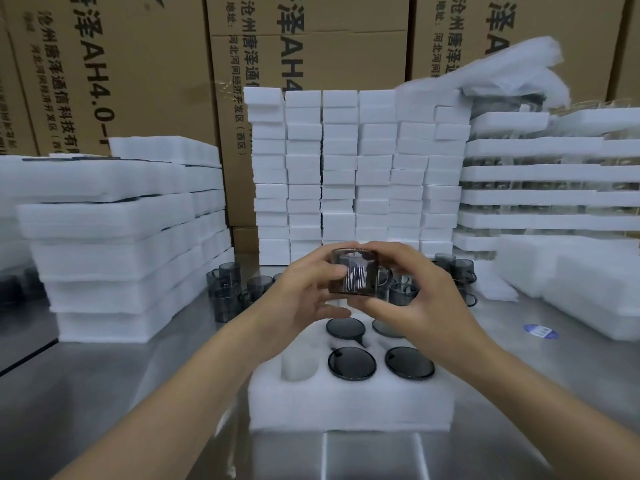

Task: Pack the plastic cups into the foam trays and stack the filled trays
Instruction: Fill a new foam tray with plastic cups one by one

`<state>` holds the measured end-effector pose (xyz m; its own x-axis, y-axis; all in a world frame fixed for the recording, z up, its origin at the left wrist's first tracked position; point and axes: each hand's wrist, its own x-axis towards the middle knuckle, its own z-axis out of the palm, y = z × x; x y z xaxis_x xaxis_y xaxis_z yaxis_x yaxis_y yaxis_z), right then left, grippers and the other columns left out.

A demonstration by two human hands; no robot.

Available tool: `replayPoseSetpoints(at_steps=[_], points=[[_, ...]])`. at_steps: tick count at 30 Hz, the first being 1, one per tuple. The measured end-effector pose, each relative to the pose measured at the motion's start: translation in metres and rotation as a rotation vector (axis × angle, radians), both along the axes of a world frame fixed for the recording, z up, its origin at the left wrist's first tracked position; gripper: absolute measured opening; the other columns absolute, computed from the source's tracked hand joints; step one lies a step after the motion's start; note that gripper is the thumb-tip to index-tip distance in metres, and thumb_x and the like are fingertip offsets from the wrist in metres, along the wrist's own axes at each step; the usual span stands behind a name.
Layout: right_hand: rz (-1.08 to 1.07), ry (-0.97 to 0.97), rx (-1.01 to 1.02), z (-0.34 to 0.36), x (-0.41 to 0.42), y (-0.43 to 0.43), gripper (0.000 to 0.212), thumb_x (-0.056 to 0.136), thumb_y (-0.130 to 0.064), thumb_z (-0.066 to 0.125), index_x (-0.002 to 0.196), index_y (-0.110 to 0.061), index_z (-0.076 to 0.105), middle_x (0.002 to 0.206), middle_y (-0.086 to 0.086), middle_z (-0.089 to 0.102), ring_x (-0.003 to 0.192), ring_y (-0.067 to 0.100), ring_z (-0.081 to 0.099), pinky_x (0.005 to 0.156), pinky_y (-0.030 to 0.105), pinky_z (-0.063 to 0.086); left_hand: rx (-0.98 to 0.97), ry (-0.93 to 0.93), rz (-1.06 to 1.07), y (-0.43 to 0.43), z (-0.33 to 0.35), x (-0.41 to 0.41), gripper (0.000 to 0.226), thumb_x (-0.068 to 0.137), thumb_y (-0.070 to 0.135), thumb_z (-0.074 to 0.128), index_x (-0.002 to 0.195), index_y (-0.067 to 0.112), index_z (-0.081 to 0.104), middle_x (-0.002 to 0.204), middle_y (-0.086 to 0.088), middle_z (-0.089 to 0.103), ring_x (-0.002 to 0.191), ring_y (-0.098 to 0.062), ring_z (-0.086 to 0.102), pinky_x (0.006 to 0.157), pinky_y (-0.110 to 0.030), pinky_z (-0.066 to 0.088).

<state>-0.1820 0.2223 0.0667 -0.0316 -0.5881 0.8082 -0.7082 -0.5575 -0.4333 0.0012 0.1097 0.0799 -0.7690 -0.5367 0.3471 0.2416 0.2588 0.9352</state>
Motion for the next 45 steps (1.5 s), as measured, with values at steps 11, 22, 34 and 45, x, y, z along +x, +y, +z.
replayPoseSetpoints(at_steps=[11,22,34,45], points=[[-0.054,0.034,0.224,-0.011,-0.007,-0.005,0.053,0.09,-0.046,0.08,0.135,-0.057,0.055,0.117,-0.023,0.067,0.11,0.004,0.067,0.096,0.027,0.052,-0.133,-0.159,0.137,-0.044,0.008,0.043,0.067,0.07,0.028,0.079,0.135,0.034,0.07,0.133,-0.001,0.076,0.129,-0.03,0.067,0.114,-0.05,0.049],[-0.052,0.04,0.336,-0.022,-0.024,-0.012,0.035,0.098,-0.035,0.074,0.129,-0.046,0.062,0.104,-0.018,0.073,0.101,0.006,0.069,0.088,0.026,0.053,-0.267,-0.368,0.142,-0.05,-0.006,0.041,0.06,0.065,0.004,0.059,0.116,0.027,0.08,0.122,-0.007,0.074,0.123,-0.024,0.066,0.099,-0.034,0.045],[-0.091,0.01,0.312,-0.025,-0.038,-0.017,0.023,0.097,-0.027,0.075,0.115,-0.04,0.072,0.096,-0.018,0.073,0.097,0.005,0.069,0.082,0.017,0.05,-0.288,-0.398,0.098,-0.044,-0.01,0.034,0.053,0.06,0.003,0.06,0.103,0.026,0.081,0.139,-0.026,0.062,0.132,-0.049,0.054,0.096,-0.043,0.042],[-0.433,-0.173,0.143,-0.038,-0.093,-0.03,0.017,0.1,-0.014,0.066,0.099,-0.03,0.072,0.092,-0.013,0.073,0.088,0.002,0.066,0.078,0.013,0.049,-0.599,-0.508,0.276,-0.031,-0.015,0.016,0.032,0.105,0.044,0.05,0.125,0.043,0.074,0.136,0.024,0.062,0.12,0.017,0.051,0.109,-0.022,0.039]])
